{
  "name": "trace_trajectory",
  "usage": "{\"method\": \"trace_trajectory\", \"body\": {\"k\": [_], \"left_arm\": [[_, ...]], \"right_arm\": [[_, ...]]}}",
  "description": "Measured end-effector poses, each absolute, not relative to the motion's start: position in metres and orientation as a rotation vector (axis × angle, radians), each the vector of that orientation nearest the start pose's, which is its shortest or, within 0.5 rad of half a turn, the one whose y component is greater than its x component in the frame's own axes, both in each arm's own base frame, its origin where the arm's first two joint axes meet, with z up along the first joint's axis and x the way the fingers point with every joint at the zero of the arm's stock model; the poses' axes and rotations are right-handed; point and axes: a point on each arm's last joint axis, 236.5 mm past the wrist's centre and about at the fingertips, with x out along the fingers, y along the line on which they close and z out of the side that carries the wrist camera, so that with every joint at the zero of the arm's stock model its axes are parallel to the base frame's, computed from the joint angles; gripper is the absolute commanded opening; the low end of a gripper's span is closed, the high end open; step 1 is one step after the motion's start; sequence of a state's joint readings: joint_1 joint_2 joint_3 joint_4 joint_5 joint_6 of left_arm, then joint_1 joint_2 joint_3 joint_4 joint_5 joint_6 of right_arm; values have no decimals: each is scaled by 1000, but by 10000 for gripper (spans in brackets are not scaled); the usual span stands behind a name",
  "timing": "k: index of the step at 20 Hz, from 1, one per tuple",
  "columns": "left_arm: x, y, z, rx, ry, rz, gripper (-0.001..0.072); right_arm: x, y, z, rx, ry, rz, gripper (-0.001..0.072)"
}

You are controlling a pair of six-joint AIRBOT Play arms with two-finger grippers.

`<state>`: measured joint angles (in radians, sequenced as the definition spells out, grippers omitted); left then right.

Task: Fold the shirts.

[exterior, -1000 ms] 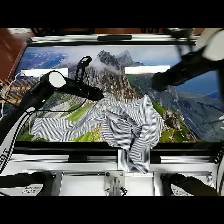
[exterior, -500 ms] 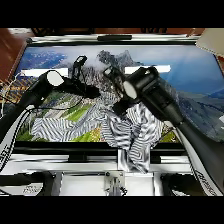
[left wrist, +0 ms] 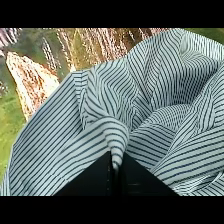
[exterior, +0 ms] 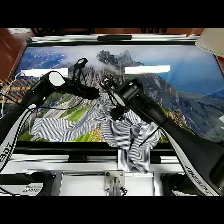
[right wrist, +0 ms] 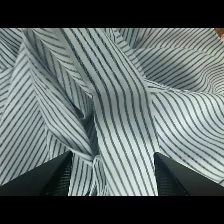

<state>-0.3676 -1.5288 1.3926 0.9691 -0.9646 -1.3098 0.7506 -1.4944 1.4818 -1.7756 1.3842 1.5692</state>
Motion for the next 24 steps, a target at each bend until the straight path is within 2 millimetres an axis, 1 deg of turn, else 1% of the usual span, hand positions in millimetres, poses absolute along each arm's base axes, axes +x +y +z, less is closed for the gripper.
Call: {"method": "trace_trajectory", "body": {"k": [2,3,4,5,6,7,8,9,10,11,12,14,15,17,20,21,24], "left_arm": [[416,-280,38,-163,1086,-724,53],[414,-282,38,-174,1091,-731,53],[413,-285,40,-192,1093,-739,53],[411,-287,42,-205,1098,-747,53],[410,-289,42,-214,1100,-752,54],[410,-290,43,-220,1098,-759,59],[411,-290,44,-215,1092,-765,206],[412,-289,44,-200,1080,-773,576],[415,-285,45,-174,1064,-784,716],[417,-280,45,-148,1055,-791,716],[419,-270,45,-106,1055,-795,716],[421,-243,44,-13,1079,-783,706],[418,-227,41,32,1105,-774,668],[412,-203,33,81,1153,-755,659],[392,-194,22,111,1210,-767,659],[387,-195,21,126,1213,-774,639],[376,-206,23,174,1158,-804,629]], "right_arm": [[344,238,12,-724,1246,425,618],[353,231,8,-747,1231,375,564],[362,224,7,-769,1213,326,310],[369,217,7,-789,1196,283,106],[377,211,9,-809,1173,247,91],[382,208,11,-820,1152,224,91],[386,206,15,-829,1135,210,91],[387,204,20,-832,1120,199,91],[388,201,27,-831,1108,186,91],[388,198,35,-821,1096,178,91],[387,197,43,-807,1080,176,91],[381,196,60,-769,1062,180,91],[379,195,69,-749,1051,183,91],[373,194,80,-714,1040,188,91],[368,193,89,-675,1035,187,91],[367,194,90,-663,1036,188,91],[364,195,91,-639,1040,192,91]]}}
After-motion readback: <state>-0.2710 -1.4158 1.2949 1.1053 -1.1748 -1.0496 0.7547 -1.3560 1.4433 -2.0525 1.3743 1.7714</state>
